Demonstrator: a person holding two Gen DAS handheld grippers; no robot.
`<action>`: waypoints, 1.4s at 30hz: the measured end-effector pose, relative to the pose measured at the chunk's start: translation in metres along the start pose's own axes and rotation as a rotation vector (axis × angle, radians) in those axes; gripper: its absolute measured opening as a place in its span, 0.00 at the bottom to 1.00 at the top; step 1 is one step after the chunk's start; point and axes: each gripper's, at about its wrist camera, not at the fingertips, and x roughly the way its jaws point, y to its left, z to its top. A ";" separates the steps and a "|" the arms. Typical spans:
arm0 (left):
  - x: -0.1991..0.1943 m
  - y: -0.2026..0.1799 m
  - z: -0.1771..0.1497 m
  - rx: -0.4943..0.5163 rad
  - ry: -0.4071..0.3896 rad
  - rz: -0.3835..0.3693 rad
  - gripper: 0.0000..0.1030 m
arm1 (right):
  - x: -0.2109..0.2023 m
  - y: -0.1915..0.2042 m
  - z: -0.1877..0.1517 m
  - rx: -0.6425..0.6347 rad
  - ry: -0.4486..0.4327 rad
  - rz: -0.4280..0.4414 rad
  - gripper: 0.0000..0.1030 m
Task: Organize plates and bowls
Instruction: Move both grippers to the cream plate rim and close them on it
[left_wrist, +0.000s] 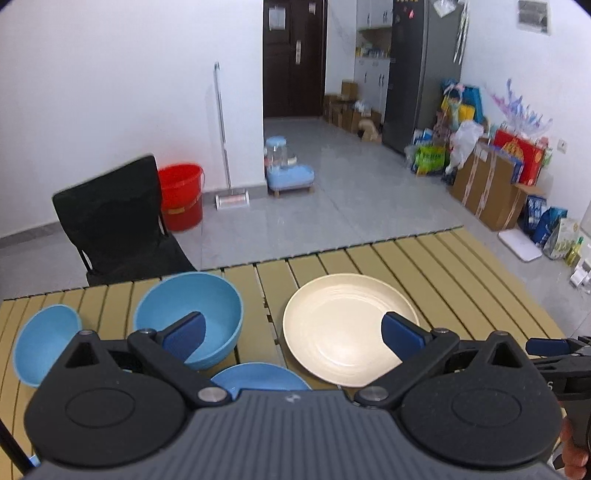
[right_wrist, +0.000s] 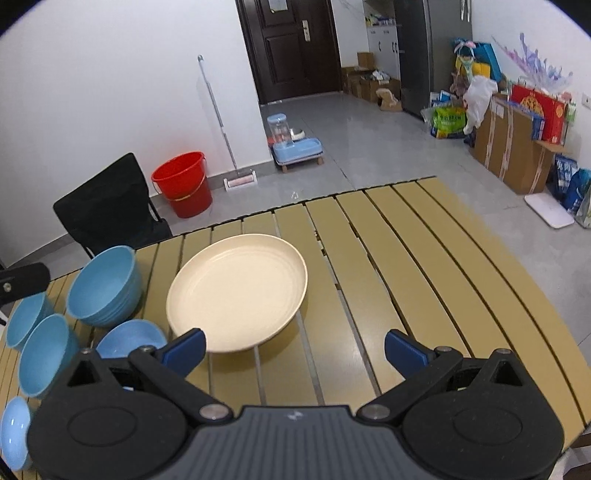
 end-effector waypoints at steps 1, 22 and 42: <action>0.011 0.000 0.005 -0.011 0.020 -0.016 1.00 | 0.008 -0.001 0.004 0.009 0.010 0.005 1.00; 0.214 -0.004 0.039 -0.033 0.350 -0.016 0.73 | 0.150 -0.033 0.047 0.087 0.235 0.056 0.74; 0.247 0.002 0.026 -0.046 0.429 0.043 0.18 | 0.178 -0.048 0.041 0.186 0.290 0.140 0.19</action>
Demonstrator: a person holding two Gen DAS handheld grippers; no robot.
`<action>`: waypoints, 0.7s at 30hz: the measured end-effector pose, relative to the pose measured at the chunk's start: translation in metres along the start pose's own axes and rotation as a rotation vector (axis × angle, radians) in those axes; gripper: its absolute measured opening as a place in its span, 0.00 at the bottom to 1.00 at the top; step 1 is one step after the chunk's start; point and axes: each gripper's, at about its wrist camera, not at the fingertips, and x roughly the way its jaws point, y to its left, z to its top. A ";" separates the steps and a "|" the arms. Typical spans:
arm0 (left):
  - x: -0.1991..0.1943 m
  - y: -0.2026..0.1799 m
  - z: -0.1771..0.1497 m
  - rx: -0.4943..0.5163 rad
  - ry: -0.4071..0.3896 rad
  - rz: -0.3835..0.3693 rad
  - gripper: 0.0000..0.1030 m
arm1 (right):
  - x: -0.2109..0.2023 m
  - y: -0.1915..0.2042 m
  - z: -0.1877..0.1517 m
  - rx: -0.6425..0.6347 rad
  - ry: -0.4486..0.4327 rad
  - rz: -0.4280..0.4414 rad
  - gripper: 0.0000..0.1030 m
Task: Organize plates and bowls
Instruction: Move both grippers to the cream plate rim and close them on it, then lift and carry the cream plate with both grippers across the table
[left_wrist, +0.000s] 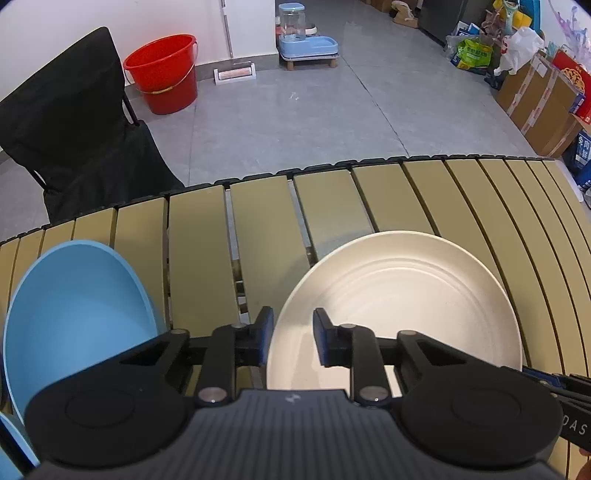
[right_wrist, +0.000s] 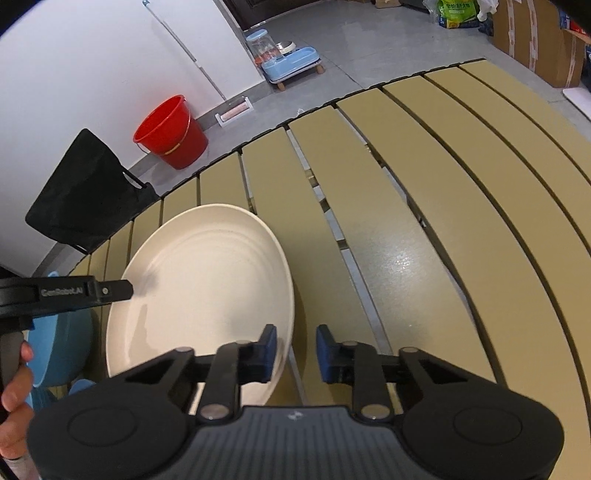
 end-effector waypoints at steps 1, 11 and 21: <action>0.000 0.001 0.000 -0.002 -0.001 0.000 0.15 | 0.000 0.000 -0.001 -0.001 0.000 -0.001 0.18; -0.002 -0.001 -0.006 0.029 -0.023 0.011 0.07 | 0.002 0.002 -0.002 0.013 -0.005 0.001 0.08; -0.006 -0.002 -0.009 0.021 -0.035 0.009 0.07 | -0.002 0.000 -0.004 0.024 -0.025 0.007 0.07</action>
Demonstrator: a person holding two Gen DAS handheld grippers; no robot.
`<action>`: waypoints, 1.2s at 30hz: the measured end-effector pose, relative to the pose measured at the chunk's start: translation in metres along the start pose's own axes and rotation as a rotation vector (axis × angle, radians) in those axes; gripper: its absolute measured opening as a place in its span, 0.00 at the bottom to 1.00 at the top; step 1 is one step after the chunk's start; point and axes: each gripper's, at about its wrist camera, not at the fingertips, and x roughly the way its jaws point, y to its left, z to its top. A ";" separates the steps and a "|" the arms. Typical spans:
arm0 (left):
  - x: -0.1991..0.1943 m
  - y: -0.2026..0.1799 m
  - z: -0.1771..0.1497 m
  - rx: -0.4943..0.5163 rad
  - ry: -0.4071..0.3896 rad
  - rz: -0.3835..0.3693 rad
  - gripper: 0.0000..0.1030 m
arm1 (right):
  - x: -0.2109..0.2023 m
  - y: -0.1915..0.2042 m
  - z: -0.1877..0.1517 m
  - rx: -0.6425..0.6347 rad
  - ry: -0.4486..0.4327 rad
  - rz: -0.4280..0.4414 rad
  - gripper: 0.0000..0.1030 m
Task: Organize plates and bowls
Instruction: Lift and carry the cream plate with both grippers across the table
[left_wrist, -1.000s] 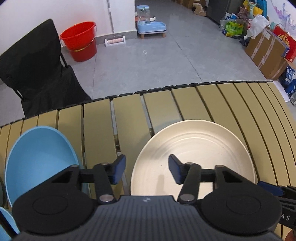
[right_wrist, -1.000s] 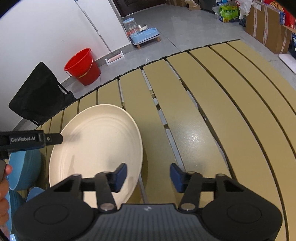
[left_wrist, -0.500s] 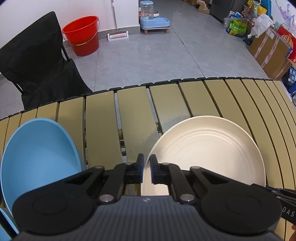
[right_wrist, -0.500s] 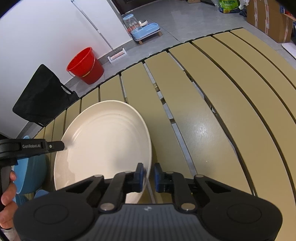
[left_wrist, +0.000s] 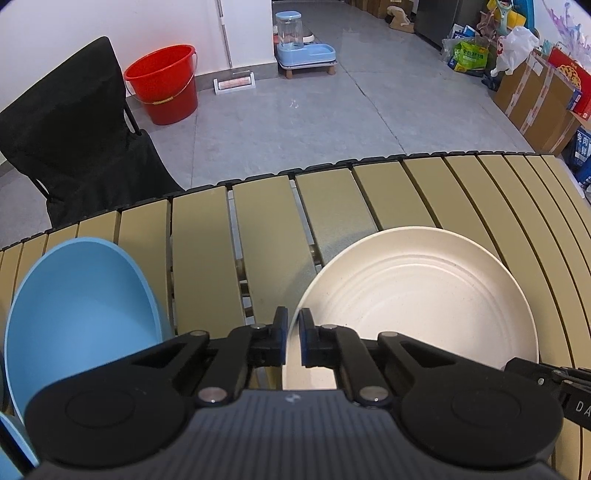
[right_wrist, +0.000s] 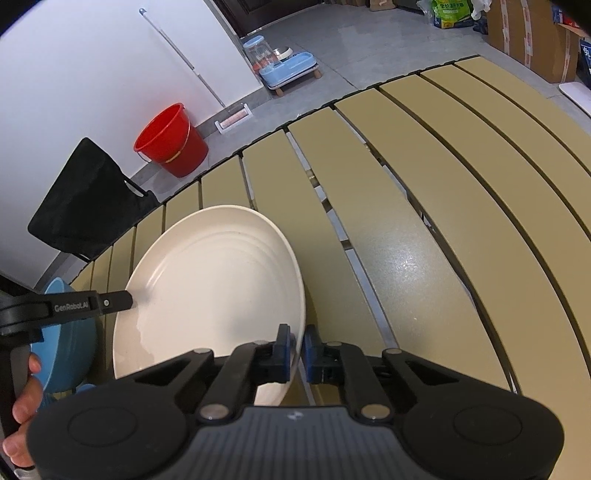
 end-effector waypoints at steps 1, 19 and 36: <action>-0.001 0.000 0.000 -0.001 -0.002 -0.001 0.07 | -0.001 0.000 0.000 -0.001 -0.002 0.000 0.06; -0.064 -0.017 -0.016 0.000 -0.057 -0.032 0.07 | -0.061 -0.010 -0.013 0.043 -0.058 0.019 0.05; -0.156 -0.026 -0.088 0.013 -0.098 -0.040 0.07 | -0.140 -0.017 -0.069 0.061 -0.084 0.044 0.05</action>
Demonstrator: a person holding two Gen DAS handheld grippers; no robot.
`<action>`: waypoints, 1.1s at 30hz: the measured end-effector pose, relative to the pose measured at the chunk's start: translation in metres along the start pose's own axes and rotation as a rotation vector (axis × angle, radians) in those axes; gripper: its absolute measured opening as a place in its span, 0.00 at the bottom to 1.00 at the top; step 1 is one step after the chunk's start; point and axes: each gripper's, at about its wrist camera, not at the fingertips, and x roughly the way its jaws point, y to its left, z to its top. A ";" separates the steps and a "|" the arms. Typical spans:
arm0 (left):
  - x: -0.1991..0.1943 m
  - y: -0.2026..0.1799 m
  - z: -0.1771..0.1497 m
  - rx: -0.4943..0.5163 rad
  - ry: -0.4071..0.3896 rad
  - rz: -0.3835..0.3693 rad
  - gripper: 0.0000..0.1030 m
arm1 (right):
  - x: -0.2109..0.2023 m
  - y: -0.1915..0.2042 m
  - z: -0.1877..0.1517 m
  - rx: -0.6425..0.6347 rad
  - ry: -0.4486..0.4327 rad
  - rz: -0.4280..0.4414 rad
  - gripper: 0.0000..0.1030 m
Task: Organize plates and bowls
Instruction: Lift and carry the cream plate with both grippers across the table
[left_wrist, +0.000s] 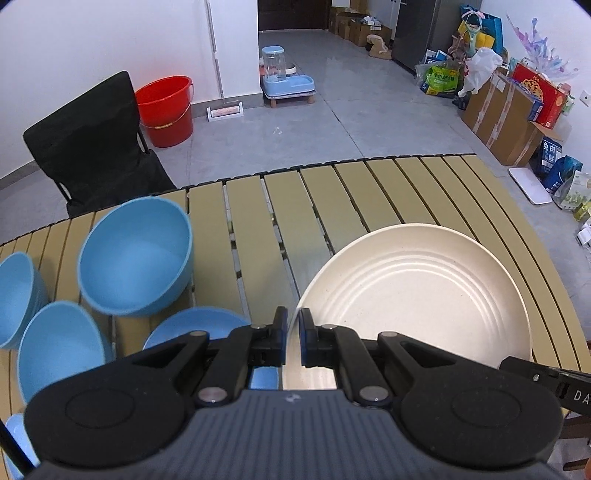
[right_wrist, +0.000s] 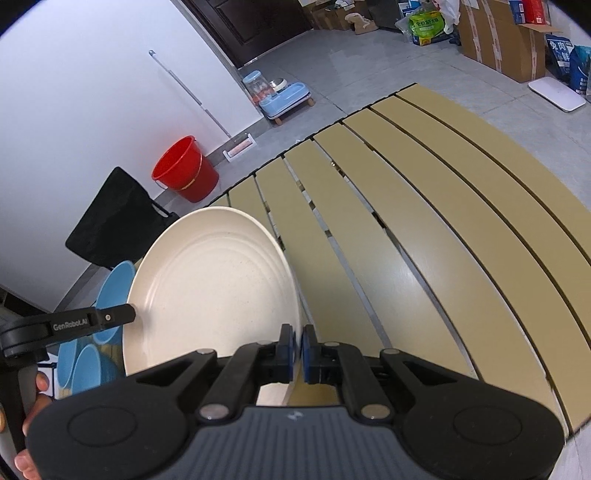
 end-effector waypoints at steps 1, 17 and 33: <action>-0.007 0.000 -0.006 0.001 -0.001 0.002 0.07 | -0.004 0.000 -0.005 0.001 0.001 0.003 0.05; -0.072 0.037 -0.081 -0.044 -0.009 0.043 0.07 | -0.048 0.023 -0.083 -0.021 0.034 0.057 0.05; -0.080 0.107 -0.153 -0.143 0.048 0.078 0.07 | -0.036 0.064 -0.148 -0.084 0.133 0.080 0.05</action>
